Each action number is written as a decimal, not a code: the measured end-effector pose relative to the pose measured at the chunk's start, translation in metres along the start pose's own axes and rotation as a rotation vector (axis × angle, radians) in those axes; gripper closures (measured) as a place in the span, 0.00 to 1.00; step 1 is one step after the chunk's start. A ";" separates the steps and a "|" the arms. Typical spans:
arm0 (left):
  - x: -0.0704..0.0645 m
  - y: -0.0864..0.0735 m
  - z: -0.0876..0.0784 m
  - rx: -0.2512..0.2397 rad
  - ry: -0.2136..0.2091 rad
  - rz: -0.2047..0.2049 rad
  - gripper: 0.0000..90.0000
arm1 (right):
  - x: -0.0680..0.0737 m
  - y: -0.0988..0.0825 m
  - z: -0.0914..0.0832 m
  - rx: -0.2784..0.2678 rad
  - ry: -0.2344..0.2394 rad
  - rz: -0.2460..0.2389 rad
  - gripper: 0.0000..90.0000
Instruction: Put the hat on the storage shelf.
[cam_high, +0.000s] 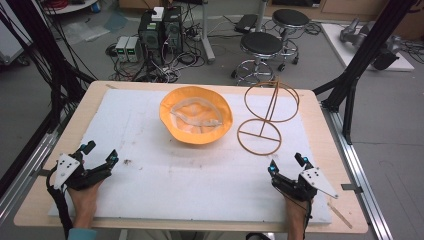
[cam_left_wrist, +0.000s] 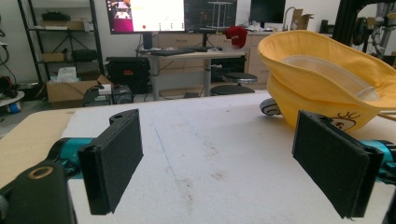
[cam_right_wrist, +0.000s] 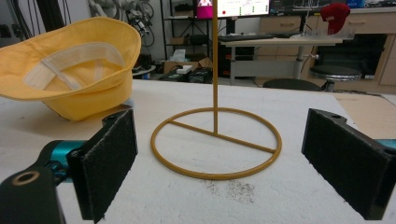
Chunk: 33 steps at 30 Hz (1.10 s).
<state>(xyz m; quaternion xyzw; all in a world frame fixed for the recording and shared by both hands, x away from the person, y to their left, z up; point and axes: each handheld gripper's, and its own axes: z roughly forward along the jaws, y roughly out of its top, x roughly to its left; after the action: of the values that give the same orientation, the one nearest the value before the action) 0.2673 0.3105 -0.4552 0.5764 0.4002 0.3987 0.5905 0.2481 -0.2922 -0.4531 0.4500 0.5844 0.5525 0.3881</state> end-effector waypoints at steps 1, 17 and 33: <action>0.000 0.000 0.000 0.001 0.001 -0.001 0.18 | 0.000 0.000 0.000 0.003 0.000 0.002 0.10; 0.001 0.000 0.001 0.011 0.005 -0.014 0.17 | 0.000 0.000 0.000 0.001 -0.002 0.005 0.10; 0.007 0.005 0.005 0.052 -0.036 -0.047 0.17 | 0.000 0.000 0.001 0.010 0.000 0.003 0.10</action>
<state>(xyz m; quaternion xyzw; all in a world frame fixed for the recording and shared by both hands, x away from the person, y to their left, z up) 0.2748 0.3148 -0.4505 0.5893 0.4131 0.3636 0.5915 0.2492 -0.2918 -0.4527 0.4527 0.5866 0.5503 0.3850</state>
